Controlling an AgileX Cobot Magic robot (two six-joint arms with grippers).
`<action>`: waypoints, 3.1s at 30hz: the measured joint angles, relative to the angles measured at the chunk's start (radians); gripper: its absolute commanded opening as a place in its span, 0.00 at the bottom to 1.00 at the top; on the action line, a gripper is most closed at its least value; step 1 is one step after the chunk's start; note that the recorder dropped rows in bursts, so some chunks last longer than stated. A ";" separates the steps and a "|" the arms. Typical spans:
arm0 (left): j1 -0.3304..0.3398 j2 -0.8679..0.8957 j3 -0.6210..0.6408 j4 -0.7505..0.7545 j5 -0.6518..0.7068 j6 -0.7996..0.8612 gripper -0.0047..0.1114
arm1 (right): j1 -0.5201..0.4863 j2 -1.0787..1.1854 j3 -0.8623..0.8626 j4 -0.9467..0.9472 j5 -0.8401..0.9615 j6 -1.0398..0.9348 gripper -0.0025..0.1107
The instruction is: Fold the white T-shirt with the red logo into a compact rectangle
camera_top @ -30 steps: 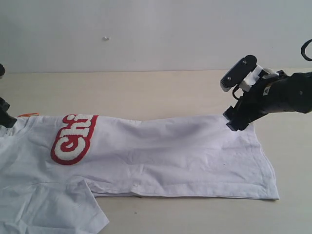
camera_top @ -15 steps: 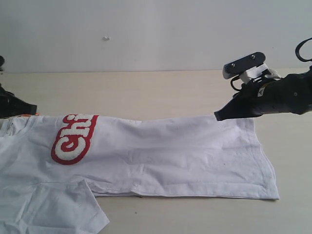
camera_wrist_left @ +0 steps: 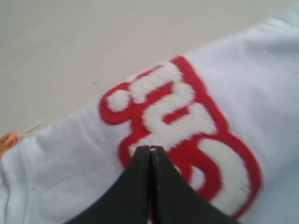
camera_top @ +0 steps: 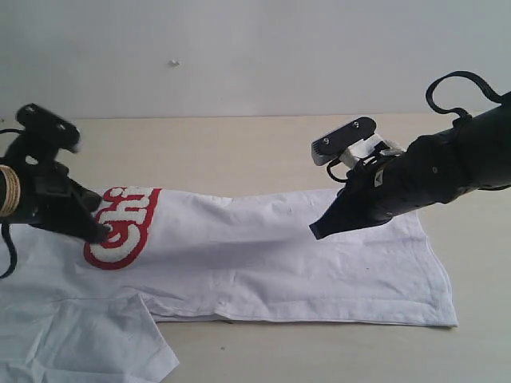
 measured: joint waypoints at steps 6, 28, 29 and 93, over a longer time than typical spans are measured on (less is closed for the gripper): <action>-0.063 -0.097 0.080 0.491 -0.082 -0.258 0.04 | 0.001 0.004 0.000 0.025 0.034 0.000 0.02; -0.063 -0.642 0.297 0.564 0.116 -0.266 0.04 | 0.001 0.004 0.000 0.047 0.063 0.000 0.02; -0.063 -0.670 0.306 0.564 0.181 -0.231 0.04 | 0.001 0.004 0.000 0.047 0.063 0.000 0.02; -0.373 -0.272 0.214 -1.084 0.810 1.465 0.53 | 0.001 0.004 0.000 0.082 0.121 -0.001 0.02</action>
